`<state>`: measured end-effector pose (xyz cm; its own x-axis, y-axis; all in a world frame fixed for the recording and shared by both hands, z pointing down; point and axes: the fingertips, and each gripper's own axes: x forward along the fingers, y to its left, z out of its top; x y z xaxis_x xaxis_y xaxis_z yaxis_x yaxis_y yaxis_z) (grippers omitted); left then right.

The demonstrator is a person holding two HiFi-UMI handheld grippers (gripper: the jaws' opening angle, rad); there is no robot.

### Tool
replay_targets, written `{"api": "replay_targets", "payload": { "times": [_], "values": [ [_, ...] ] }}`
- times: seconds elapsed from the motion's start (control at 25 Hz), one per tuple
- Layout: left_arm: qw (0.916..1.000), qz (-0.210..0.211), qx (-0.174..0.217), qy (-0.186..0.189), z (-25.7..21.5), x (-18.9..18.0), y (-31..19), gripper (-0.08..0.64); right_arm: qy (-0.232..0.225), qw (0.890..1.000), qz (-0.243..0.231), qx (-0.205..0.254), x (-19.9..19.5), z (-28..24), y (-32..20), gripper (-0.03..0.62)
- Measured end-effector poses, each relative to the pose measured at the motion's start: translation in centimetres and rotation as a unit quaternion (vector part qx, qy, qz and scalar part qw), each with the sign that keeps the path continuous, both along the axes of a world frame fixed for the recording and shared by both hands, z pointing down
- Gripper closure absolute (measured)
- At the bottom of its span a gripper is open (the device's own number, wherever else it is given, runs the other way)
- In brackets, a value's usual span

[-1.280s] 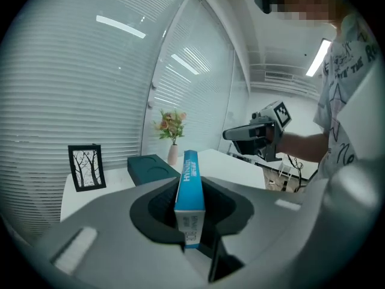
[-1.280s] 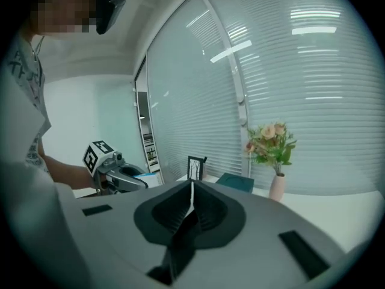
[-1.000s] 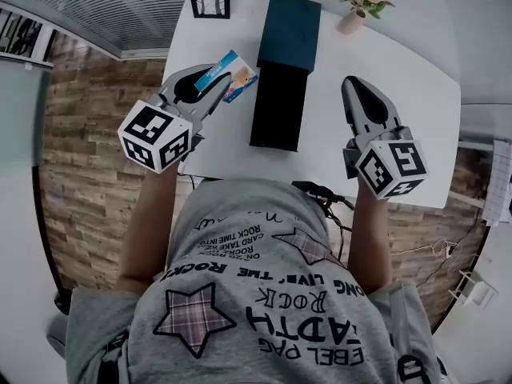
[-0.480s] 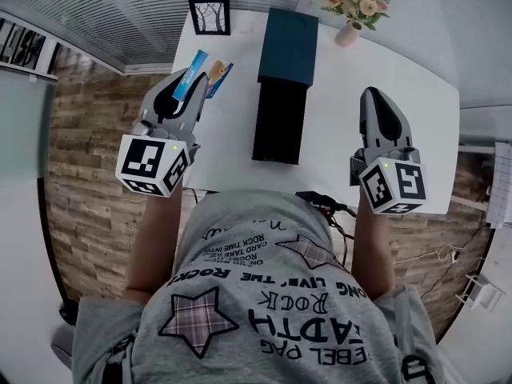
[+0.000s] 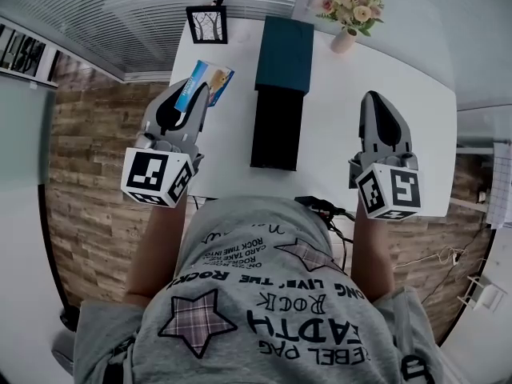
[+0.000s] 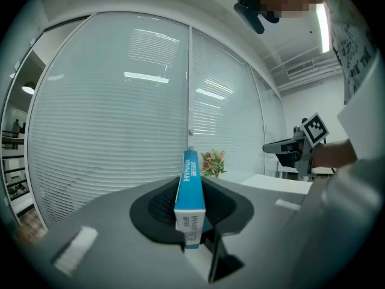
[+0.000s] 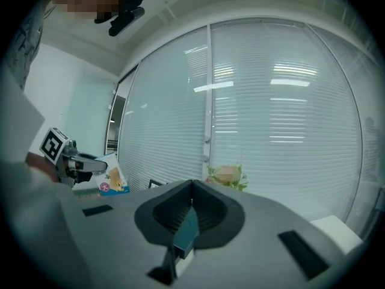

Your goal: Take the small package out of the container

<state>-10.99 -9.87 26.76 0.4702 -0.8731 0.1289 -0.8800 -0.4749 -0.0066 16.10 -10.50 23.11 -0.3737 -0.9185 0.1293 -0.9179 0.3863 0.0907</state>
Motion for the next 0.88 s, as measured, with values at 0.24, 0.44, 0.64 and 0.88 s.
{"api": "replay_targets", "payload": {
  "times": [0.24,0.44,0.64,0.88],
  "values": [
    [1.0000,-0.002,0.003,0.000,0.2,0.1,-0.2,0.472,0.002,1.000,-0.002,-0.002,-0.3,0.4,-0.2,0.578],
    [1.0000,-0.003,0.004,-0.001,0.3,0.2,-0.1,0.472,0.004,1.000,-0.002,-0.005,-0.4,0.6,-0.1,0.578],
    [1.0000,-0.003,0.004,-0.001,0.3,0.1,0.1,0.472,0.013,1.000,-0.007,-0.004,-0.8,0.6,0.2,0.578],
    [1.0000,-0.002,0.006,-0.004,0.4,0.1,0.2,0.472,0.028,1.000,-0.008,0.001,-1.2,0.7,0.3,0.578]
  ]
}}
